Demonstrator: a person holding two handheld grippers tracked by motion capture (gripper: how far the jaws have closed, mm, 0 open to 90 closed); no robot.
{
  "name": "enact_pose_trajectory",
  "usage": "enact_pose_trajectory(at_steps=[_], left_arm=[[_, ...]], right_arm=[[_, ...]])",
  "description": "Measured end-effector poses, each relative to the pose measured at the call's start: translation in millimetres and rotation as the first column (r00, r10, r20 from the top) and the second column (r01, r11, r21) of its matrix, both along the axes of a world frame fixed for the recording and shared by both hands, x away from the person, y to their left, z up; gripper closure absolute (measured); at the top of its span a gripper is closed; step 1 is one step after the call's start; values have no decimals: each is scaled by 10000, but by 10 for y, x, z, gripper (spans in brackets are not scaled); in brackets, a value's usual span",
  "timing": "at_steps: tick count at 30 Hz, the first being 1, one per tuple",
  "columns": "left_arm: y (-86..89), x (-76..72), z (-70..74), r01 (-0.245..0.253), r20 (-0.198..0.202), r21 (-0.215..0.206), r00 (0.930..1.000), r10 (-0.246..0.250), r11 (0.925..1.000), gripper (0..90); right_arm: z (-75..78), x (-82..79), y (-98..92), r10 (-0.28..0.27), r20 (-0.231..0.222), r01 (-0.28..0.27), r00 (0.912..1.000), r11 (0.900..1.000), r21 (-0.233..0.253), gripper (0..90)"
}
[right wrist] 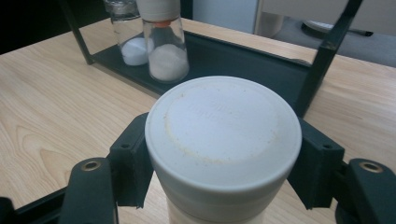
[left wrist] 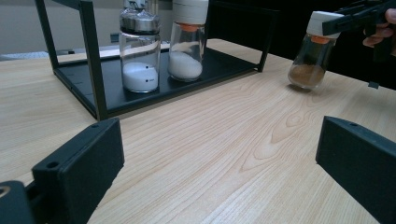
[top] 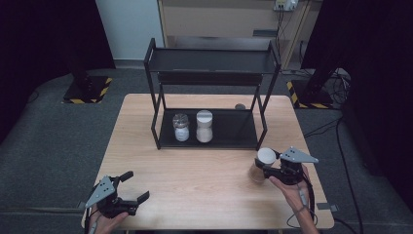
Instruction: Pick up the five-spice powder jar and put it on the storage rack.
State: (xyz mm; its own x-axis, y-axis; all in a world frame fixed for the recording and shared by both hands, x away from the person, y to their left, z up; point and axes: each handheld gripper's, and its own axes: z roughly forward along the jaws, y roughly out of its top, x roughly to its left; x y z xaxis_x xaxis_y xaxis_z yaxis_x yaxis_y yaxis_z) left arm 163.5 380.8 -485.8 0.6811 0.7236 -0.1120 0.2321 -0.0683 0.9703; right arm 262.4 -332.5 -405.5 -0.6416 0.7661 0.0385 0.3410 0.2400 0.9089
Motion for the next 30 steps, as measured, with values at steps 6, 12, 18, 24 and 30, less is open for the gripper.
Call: enact_pose_trajectory(at_steps=[6, 12, 18, 24, 30], left_arm=[[0, 0, -1, -5, -5, -15, 10000, 5, 10000, 0], [1, 0, -2, -5, -12, -31, 10000, 5, 10000, 0], [3, 1, -4, 0, -14, -44, 10000, -1, 10000, 0], [3, 3, -8, -1, -24, -71, 10000, 1, 10000, 0], [1, 5, -6, 2, -25, -46, 10000, -2, 10000, 0]], right_arm=[[65, 79, 79, 320, -6, -320, 9995, 9995, -26, 336], [149, 168, 159, 601, -21, -601, 9982, 9982, -28, 336], [267, 297, 245, 902, -45, -903, 9959, 9958, -136, 336], [367, 402, 311, 1126, -69, -1127, 9936, 9934, -194, 336], [475, 519, 410, 1280, 3, -1279, 9918, 9909, -415, 336]])
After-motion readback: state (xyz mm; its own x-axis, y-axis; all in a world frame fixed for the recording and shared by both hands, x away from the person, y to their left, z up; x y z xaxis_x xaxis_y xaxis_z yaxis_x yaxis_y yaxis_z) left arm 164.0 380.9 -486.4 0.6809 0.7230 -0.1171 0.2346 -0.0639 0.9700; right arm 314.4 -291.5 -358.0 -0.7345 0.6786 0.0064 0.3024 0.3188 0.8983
